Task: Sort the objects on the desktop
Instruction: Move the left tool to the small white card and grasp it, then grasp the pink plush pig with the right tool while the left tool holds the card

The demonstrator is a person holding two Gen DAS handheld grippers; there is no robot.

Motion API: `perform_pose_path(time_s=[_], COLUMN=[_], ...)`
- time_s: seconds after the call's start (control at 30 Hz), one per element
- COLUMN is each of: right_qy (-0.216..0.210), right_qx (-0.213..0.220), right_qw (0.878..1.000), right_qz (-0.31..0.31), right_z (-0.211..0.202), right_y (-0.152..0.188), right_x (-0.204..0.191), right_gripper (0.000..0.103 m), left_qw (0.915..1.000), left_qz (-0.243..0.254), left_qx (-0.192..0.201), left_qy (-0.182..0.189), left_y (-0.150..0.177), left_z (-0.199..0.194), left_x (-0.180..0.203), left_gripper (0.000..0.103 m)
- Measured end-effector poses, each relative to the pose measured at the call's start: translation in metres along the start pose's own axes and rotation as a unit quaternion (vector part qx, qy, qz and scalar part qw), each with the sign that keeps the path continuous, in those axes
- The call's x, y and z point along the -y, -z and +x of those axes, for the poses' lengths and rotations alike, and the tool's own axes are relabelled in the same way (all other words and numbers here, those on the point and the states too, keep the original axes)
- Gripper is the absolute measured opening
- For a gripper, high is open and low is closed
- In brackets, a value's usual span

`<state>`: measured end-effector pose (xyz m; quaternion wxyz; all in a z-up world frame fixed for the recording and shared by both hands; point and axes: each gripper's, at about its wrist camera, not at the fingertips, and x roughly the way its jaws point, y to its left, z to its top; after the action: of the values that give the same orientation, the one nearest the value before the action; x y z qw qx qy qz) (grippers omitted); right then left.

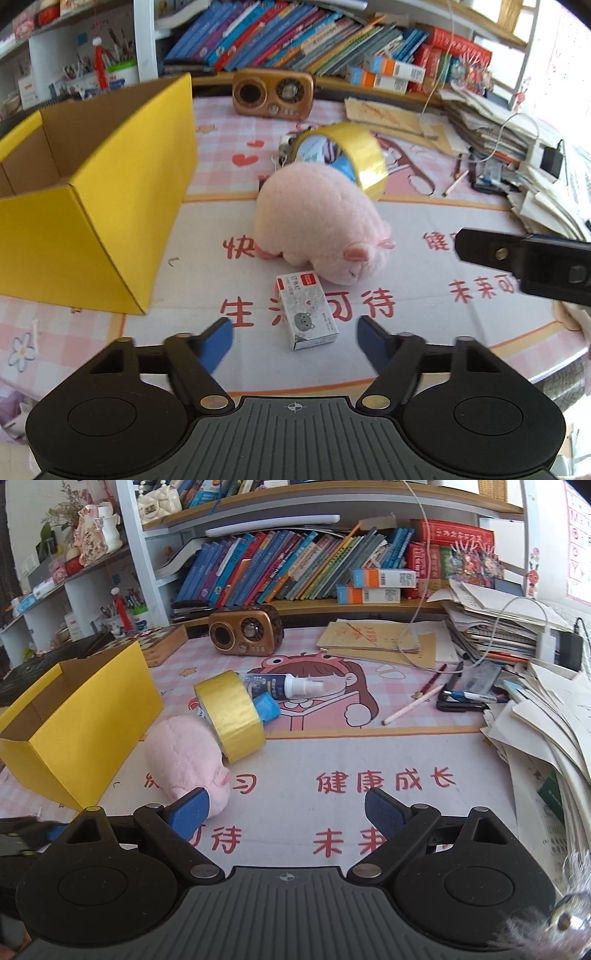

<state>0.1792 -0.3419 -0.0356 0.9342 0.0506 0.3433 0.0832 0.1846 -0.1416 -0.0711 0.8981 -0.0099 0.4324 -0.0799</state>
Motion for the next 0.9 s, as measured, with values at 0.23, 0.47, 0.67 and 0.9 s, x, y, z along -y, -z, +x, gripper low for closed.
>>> perform_pose_path(time_s=[0.23,0.47,0.67,0.9], right_qy=[-0.016,-0.038,-0.071,-0.107], right_qx=[-0.006,-0.010,-0.031,-0.058], right_qw=[1.000,0.999,0.996,0.989], right_qz=[-0.015,-0.028,-0.035,-0.088], right_z=[0.010,0.019,0.037,0.069], right_y=[-0.006,-0.011,-0.017,-0.022], right_x=[0.001,-0.006,-0.020,-0.051], right_gripper=[0.092,0.093,0.093,0.075], left_qw=[0.9999,0.9996,0.9999,0.9977], left_qz=[0.002,0.027,-0.001,-0.057], left_qx=[-0.006,-0.003,0.001,0.023], left_qy=[0.008,-0.007,-0.010,-0.026], left_y=[-0.005,-0.011,-0.008,0.002], left_z=[0.017,0.024,0.003,-0.037], left_x=[0.006,0.011,-0.007,-0.033], left_gripper=[0.043,0.028,0.028,0.028])
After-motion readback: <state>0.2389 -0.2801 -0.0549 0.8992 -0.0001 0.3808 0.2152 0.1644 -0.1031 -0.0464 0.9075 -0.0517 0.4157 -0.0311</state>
